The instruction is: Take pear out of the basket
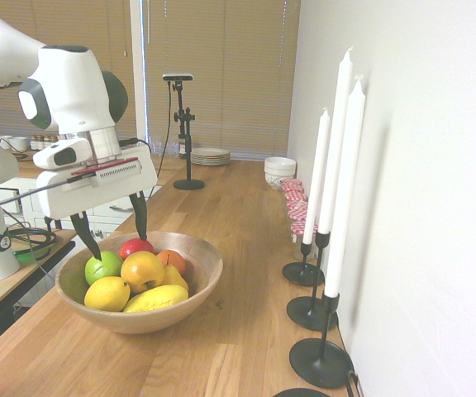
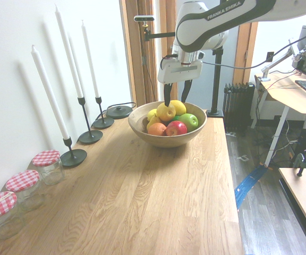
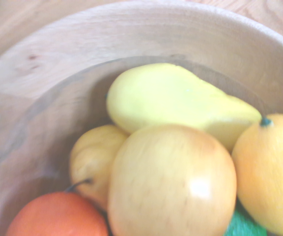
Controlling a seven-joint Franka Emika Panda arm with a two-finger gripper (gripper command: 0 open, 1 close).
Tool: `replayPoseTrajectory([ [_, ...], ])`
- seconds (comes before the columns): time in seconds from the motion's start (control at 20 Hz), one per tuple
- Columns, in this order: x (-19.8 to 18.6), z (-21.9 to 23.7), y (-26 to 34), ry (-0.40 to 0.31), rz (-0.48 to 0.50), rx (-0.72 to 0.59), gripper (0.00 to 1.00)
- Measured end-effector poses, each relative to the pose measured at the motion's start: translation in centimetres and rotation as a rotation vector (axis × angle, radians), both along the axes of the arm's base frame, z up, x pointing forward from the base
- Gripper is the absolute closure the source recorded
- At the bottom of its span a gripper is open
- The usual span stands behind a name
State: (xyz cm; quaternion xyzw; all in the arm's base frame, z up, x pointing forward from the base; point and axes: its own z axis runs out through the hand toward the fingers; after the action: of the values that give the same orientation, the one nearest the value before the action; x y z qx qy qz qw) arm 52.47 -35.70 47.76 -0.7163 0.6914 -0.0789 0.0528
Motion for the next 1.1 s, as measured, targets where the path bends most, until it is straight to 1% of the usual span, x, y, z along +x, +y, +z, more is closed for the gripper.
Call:
replayPoseTrajectory([
  [0.2,1.1,-1.6,-0.3,0.016,0.009,0.013,0.0],
  [0.6,2.4,-2.4,-0.4,0.017,0.05,0.013,0.0],
  [0.9,3.5,-3.1,-0.7,0.012,0.055,0.016,0.0],
  [0.95,3.6,-3.2,-0.7,0.013,0.06,0.016,1.0],
  [1.1,3.7,-3.4,-0.7,0.015,0.068,0.017,1.0],
])
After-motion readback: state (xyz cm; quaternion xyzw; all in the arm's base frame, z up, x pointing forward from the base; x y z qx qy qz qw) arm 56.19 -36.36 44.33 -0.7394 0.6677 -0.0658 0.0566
